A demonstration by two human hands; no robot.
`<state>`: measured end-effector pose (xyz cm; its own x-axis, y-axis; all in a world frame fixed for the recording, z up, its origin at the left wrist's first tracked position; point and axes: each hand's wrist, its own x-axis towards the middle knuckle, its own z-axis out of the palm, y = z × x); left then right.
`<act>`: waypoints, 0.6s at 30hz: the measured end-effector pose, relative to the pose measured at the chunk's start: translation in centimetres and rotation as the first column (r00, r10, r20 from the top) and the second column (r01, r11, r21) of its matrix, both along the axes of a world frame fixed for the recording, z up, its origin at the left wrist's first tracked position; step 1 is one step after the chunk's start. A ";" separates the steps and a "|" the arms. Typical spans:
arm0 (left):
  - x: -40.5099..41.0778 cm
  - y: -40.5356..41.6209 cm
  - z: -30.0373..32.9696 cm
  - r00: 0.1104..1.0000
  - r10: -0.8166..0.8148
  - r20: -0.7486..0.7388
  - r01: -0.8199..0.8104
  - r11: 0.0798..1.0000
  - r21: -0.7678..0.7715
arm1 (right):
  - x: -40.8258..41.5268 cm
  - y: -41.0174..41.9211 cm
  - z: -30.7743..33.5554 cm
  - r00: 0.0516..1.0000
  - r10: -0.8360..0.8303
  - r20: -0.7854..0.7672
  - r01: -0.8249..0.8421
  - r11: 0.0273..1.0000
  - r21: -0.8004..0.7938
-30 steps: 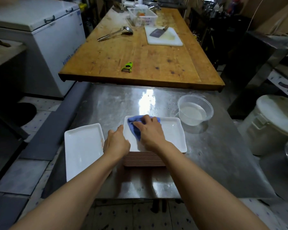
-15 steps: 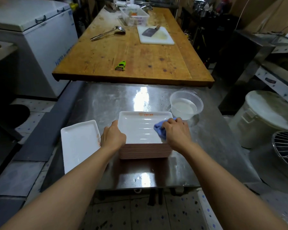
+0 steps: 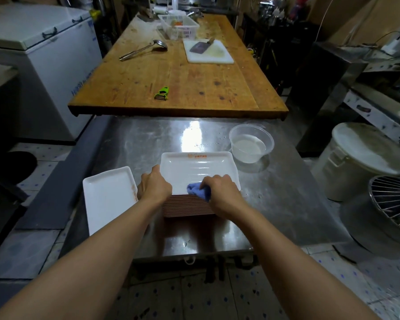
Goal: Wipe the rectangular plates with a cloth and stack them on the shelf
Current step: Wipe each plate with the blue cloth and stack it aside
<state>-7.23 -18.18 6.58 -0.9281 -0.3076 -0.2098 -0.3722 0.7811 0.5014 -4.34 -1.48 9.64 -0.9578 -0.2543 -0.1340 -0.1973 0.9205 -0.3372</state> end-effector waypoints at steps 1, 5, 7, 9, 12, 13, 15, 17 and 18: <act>0.2 0.0 0.2 1.000 0.000 0.012 0.000 1.000 -0.017 | -0.1 0.4 0.4 0.998 -0.045 0.037 0.048 0.995 -0.087; 1.5 0.6 1.5 0.999 -0.005 -0.036 0.000 0.991 -0.135 | 0.1 2.6 1.4 0.967 -0.255 0.017 0.246 0.912 -0.327; 2.2 1.1 1.8 0.985 -0.112 -0.132 0.079 0.970 -0.230 | 0.3 3.5 1.8 0.928 -0.373 -0.014 0.336 0.851 -0.403; 2.6 1.9 1.7 0.928 -0.309 -0.208 0.242 0.925 -0.294 | 0.5 4.3 2.3 0.890 -0.456 -0.012 0.405 0.803 -0.437; 2.9 3.2 1.3 0.790 -0.587 -0.177 0.476 0.769 -0.426 | 0.8 5.1 2.5 0.866 -0.499 -0.020 0.433 0.770 -0.468; 2.9 3.6 1.1 0.762 -0.634 -0.134 0.508 0.712 -0.485 | 0.9 5.2 2.5 0.864 -0.503 -0.023 0.433 0.765 -0.477; 2.6 4.1 0.4 0.758 -0.648 -0.076 0.510 0.661 -0.550 | 1.2 5.5 2.3 0.861 -0.509 -0.021 0.435 0.756 -0.489; 2.3 4.5 -0.4 0.759 -0.646 -0.087 0.496 0.658 -0.567 | 1.4 5.8 2.1 0.855 -0.519 -0.018 0.444 0.748 -0.493; 2.2 4.6 -0.6 0.741 -0.660 -0.123 0.491 0.658 -0.571 | 1.5 5.9 2.0 0.850 -0.526 -0.017 0.451 0.745 -0.491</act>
